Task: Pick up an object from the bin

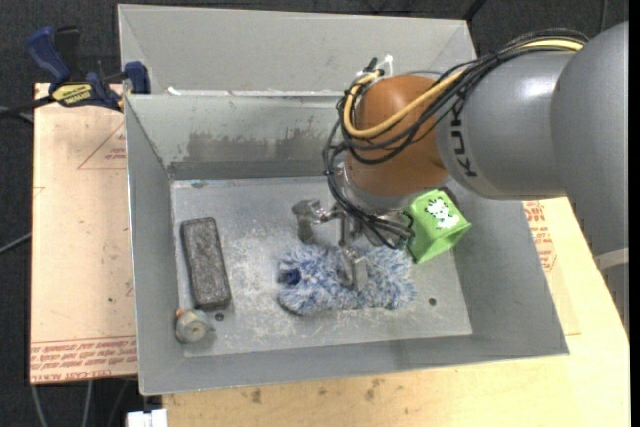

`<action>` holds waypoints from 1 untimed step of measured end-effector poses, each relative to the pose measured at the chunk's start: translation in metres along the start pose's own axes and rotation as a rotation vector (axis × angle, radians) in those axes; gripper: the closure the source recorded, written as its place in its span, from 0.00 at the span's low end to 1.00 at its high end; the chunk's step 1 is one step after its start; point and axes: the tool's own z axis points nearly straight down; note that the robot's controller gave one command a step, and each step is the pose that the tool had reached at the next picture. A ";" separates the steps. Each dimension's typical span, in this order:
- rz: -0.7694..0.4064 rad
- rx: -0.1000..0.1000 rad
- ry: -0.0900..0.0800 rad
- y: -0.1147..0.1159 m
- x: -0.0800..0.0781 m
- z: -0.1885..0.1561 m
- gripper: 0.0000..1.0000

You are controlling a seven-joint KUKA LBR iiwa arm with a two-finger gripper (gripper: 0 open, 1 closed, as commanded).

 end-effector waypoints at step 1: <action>0.293 0.003 0.001 -0.008 -0.001 -0.001 1.00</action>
Offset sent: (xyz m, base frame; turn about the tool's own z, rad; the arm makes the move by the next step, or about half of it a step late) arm 0.0000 0.0000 0.0000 0.0000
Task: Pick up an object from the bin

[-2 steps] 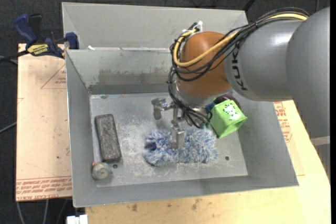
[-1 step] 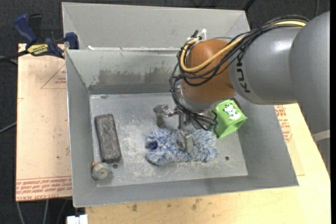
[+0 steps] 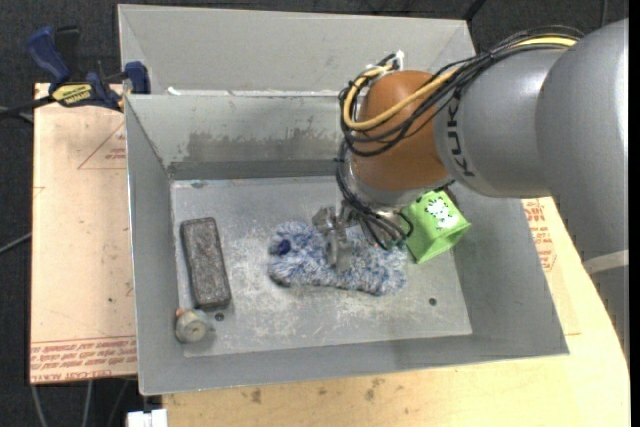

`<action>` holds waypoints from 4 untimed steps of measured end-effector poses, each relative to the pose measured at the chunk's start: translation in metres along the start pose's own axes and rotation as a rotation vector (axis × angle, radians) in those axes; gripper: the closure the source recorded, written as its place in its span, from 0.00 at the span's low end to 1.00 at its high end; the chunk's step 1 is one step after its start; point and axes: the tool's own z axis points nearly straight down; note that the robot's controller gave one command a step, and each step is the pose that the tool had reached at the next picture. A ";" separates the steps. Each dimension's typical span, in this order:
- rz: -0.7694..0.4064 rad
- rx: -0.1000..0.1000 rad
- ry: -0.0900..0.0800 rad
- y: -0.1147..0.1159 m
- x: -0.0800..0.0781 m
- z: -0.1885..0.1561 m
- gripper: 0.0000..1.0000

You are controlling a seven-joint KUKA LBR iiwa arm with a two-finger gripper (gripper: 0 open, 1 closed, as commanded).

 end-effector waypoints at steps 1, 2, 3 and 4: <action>0.000 0.000 0.000 0.000 0.000 0.000 1.00; 0.001 0.000 0.000 0.000 0.000 -0.002 1.00; 0.001 -0.001 -0.001 0.000 0.001 -0.010 1.00; 0.001 -0.001 0.003 0.001 0.002 -0.023 1.00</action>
Offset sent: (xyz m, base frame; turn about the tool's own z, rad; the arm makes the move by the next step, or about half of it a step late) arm -0.0002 -0.0002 0.0209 0.0000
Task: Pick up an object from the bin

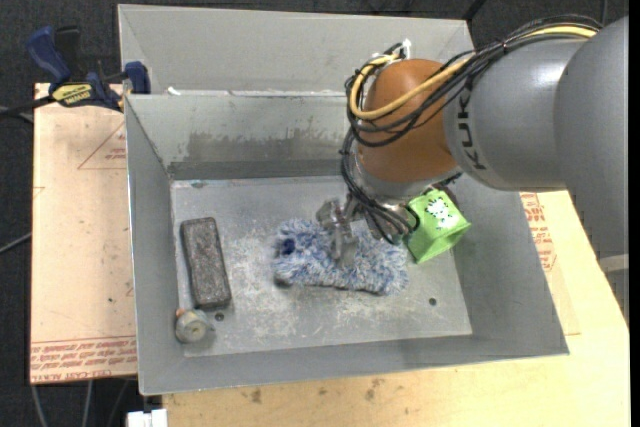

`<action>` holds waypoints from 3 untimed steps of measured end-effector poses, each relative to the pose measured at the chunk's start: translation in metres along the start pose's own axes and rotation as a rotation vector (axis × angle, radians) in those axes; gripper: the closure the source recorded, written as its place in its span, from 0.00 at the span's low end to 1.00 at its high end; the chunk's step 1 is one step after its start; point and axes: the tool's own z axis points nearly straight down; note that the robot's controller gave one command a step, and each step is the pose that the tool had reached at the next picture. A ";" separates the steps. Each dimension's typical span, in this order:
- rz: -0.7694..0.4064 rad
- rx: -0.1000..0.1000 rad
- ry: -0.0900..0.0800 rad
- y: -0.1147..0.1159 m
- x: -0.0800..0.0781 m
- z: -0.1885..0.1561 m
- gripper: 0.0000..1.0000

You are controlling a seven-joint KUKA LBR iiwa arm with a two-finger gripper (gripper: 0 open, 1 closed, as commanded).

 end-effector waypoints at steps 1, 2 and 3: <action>0.000 0.000 -0.003 0.000 0.000 -0.018 1.00; 0.000 0.001 -0.006 0.000 -0.001 -0.033 1.00; 0.000 0.001 -0.006 0.000 -0.002 -0.045 1.00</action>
Offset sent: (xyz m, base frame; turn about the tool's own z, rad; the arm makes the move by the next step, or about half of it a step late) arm -0.0001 0.0001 0.0182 0.0000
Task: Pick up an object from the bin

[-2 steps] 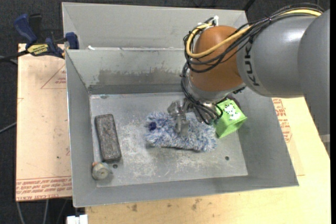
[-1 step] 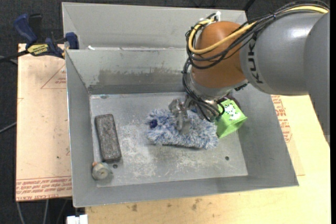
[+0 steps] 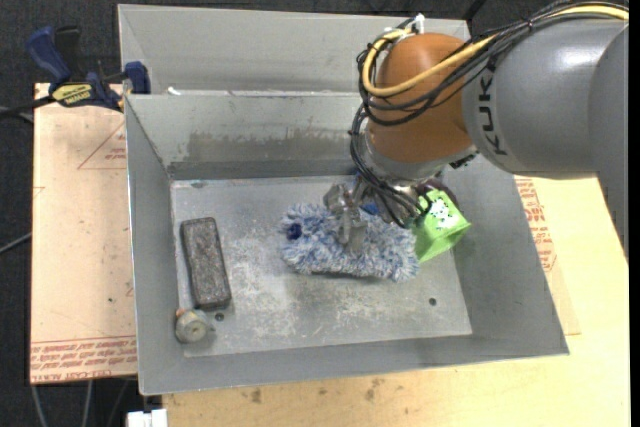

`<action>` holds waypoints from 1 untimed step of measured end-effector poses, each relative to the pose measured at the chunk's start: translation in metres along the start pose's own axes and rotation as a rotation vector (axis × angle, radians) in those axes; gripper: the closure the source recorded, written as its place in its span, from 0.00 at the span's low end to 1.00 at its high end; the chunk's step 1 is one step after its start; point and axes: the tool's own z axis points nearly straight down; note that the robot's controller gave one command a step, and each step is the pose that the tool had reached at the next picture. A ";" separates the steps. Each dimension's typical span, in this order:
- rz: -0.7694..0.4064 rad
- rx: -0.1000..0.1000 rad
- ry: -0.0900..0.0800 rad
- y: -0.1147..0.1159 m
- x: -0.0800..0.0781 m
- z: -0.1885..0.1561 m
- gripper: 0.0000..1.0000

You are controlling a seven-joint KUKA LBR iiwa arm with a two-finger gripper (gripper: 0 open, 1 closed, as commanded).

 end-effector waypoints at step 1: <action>0.000 0.000 -0.001 0.000 0.000 -0.010 1.00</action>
Offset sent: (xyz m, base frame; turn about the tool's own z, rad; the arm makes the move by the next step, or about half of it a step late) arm -0.0001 0.0000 0.0286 0.0000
